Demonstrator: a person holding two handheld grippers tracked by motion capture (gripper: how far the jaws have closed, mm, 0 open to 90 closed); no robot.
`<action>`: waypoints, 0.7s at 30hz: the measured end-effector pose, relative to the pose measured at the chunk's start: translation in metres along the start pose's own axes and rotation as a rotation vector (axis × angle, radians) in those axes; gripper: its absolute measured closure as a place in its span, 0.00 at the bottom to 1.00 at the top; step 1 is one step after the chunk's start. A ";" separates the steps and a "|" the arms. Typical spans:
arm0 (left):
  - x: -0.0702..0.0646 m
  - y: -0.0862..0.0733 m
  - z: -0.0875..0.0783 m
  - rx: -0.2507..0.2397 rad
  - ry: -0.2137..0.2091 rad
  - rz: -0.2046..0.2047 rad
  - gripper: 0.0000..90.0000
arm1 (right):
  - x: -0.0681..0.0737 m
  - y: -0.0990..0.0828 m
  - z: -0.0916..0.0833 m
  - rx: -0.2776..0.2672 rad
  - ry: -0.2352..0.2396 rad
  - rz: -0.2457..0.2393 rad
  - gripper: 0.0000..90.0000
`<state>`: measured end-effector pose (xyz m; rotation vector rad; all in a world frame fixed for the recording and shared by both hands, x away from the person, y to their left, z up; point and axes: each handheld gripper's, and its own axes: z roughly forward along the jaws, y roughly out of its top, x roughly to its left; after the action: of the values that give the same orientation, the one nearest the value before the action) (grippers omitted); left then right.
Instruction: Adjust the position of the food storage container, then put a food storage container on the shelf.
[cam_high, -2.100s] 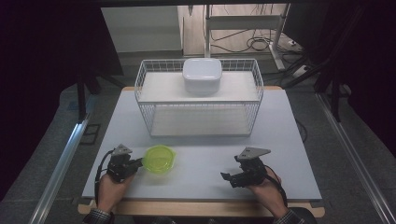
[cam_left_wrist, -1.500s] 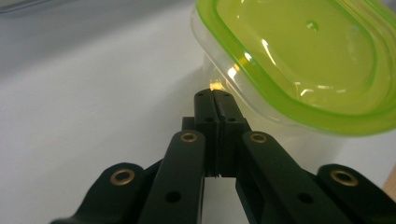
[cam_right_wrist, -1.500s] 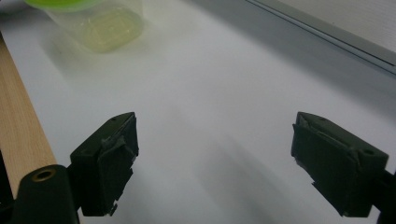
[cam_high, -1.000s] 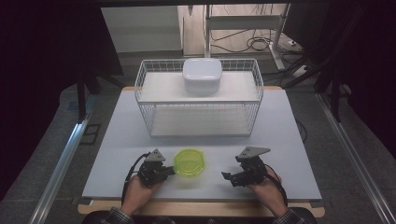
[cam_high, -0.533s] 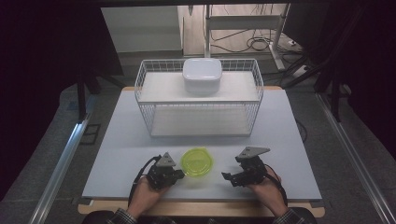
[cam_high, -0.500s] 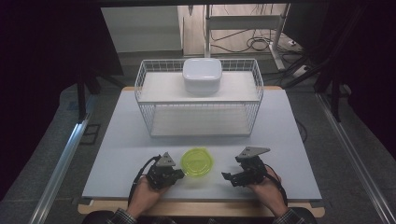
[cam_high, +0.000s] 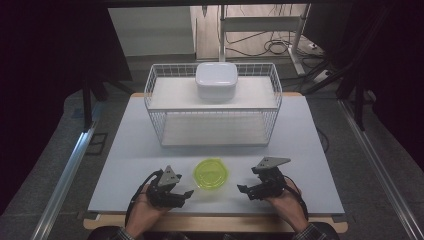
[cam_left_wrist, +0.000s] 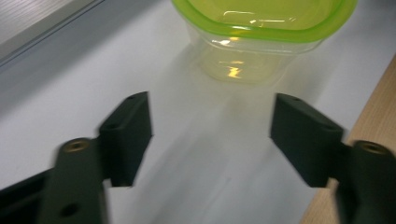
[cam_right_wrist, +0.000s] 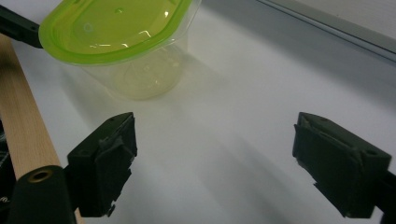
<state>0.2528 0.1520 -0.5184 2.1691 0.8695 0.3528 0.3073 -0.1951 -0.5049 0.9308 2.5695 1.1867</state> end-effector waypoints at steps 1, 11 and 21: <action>0.002 -0.002 -0.002 -0.006 -0.008 -0.012 0.24 | 0.000 0.000 0.000 -0.001 0.001 -0.002 0.15; 0.001 -0.012 -0.011 -0.033 0.013 -0.018 0.07 | -0.002 -0.001 0.001 -0.008 -0.004 -0.009 0.09; 0.006 -0.020 -0.011 -0.018 0.033 -0.024 0.06 | 0.000 0.008 0.004 -0.020 -0.011 0.044 0.04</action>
<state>0.2417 0.1718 -0.5261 2.1399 0.9067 0.3846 0.3121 -0.1885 -0.5020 0.9914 2.5371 1.2127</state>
